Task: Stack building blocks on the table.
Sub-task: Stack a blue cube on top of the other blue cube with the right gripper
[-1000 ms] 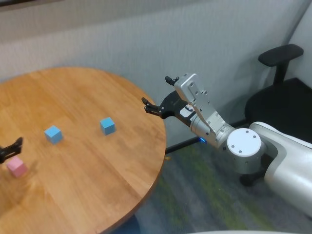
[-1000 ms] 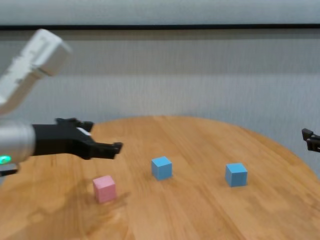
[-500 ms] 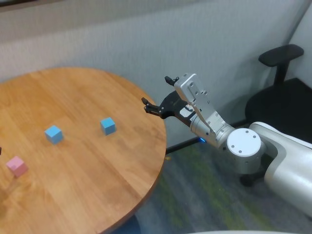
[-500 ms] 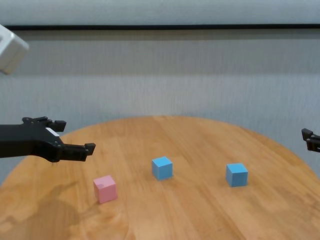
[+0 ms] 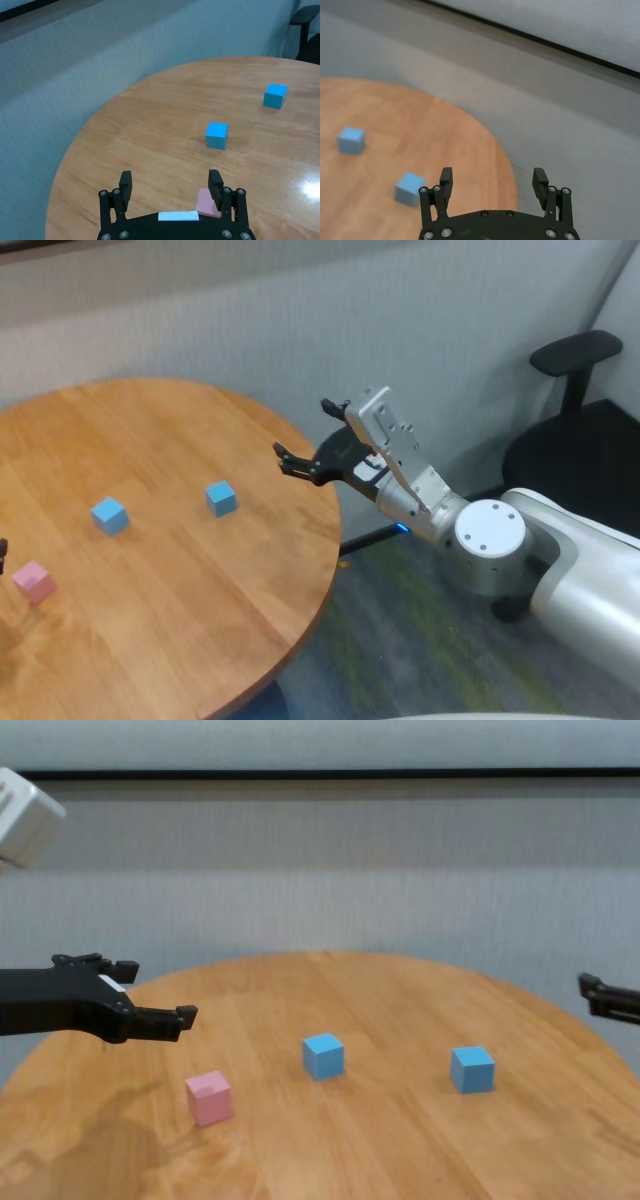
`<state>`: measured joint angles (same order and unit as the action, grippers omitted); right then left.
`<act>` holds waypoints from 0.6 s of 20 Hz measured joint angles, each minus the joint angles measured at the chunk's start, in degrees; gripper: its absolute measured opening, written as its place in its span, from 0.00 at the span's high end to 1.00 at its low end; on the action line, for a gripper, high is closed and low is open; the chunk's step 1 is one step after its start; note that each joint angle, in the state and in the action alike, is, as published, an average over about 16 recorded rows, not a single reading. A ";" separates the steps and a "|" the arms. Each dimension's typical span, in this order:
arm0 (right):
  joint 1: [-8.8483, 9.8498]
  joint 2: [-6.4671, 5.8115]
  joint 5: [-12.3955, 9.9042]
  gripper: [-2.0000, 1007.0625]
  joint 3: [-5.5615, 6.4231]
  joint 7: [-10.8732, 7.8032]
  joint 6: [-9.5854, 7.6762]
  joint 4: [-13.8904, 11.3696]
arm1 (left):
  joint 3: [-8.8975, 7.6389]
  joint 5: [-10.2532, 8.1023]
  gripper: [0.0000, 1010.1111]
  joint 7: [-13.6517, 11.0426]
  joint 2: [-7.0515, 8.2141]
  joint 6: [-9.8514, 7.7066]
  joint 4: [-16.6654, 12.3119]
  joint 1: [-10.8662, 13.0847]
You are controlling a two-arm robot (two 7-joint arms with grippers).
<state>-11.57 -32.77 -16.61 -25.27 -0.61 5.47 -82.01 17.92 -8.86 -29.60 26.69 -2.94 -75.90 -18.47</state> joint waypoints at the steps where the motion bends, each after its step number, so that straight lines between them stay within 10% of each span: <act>1: 0.00 0.39 -0.41 0.00 0.11 -0.30 -0.28 -0.16 | 0.01 0.01 0.01 -0.01 -0.05 -0.01 0.05 -0.04; 12: 0.20 5.91 -5.68 0.00 1.54 -3.27 -4.39 -0.37 | 0.10 0.06 0.01 -0.10 -0.37 -0.07 0.38 -0.30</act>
<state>-11.37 -26.86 -22.29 -23.73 -3.87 1.08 -82.39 18.02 -8.80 -29.70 26.33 -3.01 -75.51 -18.78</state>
